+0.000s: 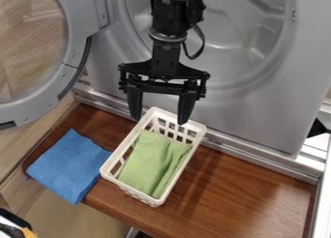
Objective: Move the white basket to the right side of the table
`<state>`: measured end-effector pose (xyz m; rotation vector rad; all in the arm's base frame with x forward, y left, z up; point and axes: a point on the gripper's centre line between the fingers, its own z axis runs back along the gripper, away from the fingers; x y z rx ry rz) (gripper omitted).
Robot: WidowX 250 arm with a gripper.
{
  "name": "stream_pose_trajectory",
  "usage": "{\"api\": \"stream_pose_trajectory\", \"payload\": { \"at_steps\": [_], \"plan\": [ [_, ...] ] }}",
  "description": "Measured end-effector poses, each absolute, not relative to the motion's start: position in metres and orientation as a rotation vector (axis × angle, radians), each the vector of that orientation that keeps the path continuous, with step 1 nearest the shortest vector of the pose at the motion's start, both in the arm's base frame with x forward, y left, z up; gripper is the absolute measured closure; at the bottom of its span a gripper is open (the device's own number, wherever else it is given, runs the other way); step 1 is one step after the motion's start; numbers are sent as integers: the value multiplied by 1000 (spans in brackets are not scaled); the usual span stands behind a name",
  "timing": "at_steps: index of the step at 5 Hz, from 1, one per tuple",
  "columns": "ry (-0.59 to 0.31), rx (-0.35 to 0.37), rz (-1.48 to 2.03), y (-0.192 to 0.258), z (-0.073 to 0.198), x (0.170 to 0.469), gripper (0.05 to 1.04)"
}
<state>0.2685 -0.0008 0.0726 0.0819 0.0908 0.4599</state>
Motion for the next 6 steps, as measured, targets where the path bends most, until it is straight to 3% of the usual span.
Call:
{"api": "stream_pose_trajectory", "payload": {
  "at_steps": [1,2,3,4,5,6],
  "plan": [
    [116,94,453,0,66,266,83],
    [76,191,333,11,63,269,83],
    [36,223,244,25,49,260,83],
    [-21,226,196,47,38,265,83],
    [2,217,169,58,12,274,83],
    [-6,165,180,70,-3,284,83]
  ]
}}
